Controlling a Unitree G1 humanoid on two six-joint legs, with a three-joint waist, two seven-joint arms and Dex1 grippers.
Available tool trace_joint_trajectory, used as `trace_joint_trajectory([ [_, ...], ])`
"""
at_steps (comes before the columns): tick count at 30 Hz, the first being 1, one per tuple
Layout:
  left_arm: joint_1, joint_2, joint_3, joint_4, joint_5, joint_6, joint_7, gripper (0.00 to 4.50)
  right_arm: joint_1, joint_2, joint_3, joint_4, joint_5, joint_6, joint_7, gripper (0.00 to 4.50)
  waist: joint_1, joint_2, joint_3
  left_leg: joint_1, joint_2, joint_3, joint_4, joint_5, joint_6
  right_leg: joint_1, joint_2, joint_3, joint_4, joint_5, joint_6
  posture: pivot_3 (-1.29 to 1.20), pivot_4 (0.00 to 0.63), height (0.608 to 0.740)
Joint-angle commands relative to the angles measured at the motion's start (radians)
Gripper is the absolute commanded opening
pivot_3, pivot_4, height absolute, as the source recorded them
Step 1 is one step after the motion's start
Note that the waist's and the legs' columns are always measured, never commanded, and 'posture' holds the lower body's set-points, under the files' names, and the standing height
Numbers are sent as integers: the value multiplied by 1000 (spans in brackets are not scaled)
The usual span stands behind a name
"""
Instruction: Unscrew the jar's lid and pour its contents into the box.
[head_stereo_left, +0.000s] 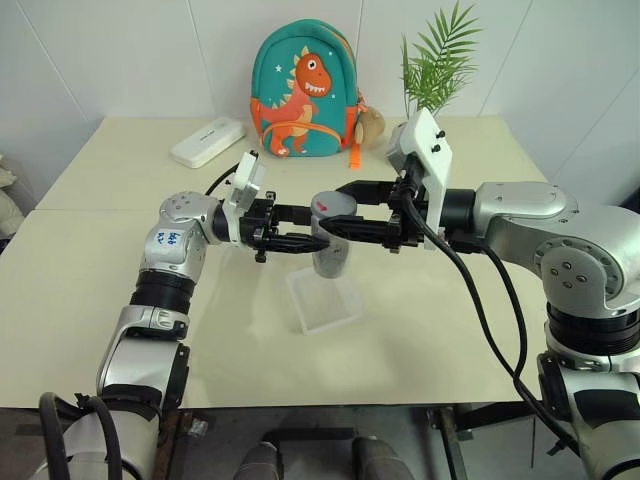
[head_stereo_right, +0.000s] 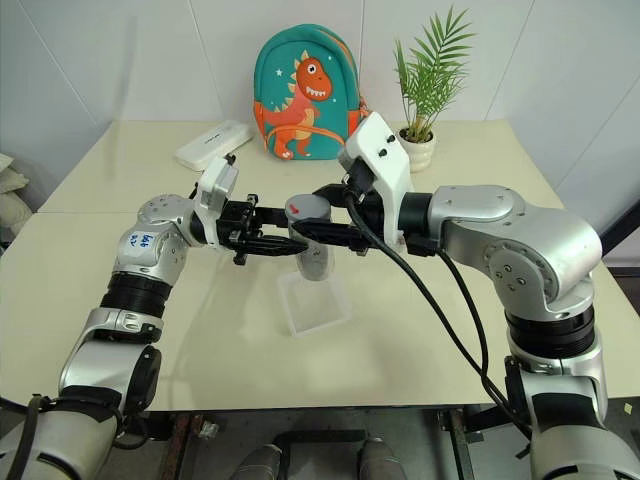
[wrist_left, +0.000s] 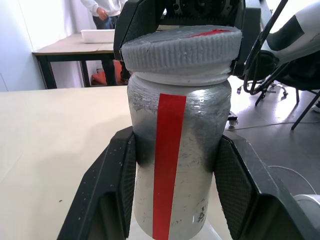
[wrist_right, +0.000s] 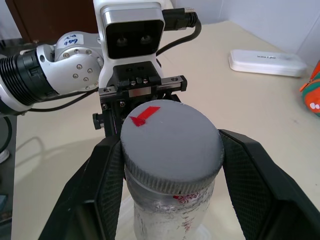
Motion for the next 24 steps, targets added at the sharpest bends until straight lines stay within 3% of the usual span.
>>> trace_joint_trajectory([
  [1,-16,5,5,-2,7,-13,-10,1881,-39,1,-69,-4,17,-26,-3,2495,0,0,0,0,0,0,0,0,0,0,0,0,0,0,0,0,150,740],
  [24,23,-2,-7,-23,14,-18,-11,1881,-16,60,-137,14,123,20,-76,2495,1,0,0,0,0,0,0,0,0,0,0,0,1,1,2,0,150,740],
])
